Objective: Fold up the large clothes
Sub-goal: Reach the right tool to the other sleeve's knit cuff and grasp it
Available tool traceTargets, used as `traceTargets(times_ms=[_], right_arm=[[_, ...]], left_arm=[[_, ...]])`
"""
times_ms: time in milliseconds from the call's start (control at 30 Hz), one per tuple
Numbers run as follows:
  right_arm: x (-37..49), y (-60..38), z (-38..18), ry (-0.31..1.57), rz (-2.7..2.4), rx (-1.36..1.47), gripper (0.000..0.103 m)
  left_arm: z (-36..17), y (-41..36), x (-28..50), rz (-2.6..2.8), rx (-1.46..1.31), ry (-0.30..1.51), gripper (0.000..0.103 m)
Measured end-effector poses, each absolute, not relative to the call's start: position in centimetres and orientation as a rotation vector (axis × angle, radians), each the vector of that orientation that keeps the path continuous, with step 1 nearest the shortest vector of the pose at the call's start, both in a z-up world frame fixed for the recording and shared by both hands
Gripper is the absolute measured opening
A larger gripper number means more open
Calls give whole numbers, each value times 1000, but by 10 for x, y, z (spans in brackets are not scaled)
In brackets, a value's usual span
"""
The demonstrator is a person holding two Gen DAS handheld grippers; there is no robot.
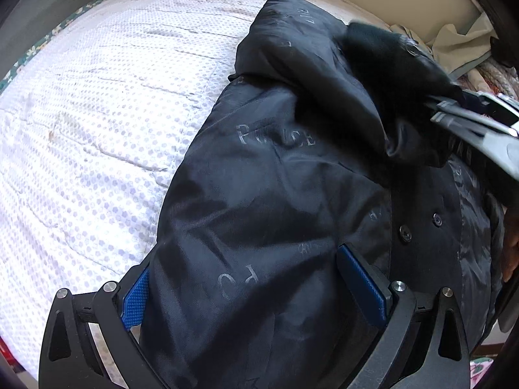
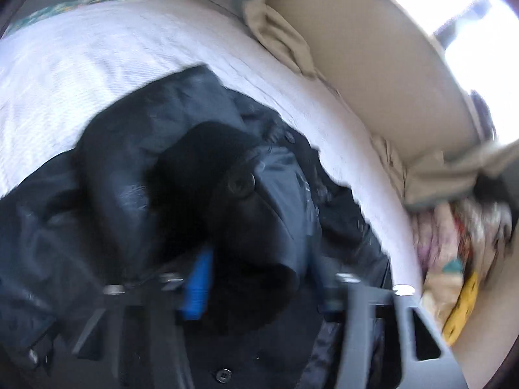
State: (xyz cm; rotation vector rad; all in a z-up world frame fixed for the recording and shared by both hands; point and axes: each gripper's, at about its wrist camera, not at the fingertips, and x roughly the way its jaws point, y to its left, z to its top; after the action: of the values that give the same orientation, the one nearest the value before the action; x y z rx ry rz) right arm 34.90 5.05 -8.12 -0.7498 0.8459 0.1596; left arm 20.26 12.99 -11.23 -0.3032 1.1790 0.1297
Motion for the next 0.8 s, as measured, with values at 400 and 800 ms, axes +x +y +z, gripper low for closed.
traceTargets(times_ms=[400,800], right_arm=[[324,-111,-53,932,158,180,24],[230,-233,-85,1078,241,620,79]], left_arm=[[-79,134,190,178,-283,1081,102],[-52,136,189,171,-245,961,102]])
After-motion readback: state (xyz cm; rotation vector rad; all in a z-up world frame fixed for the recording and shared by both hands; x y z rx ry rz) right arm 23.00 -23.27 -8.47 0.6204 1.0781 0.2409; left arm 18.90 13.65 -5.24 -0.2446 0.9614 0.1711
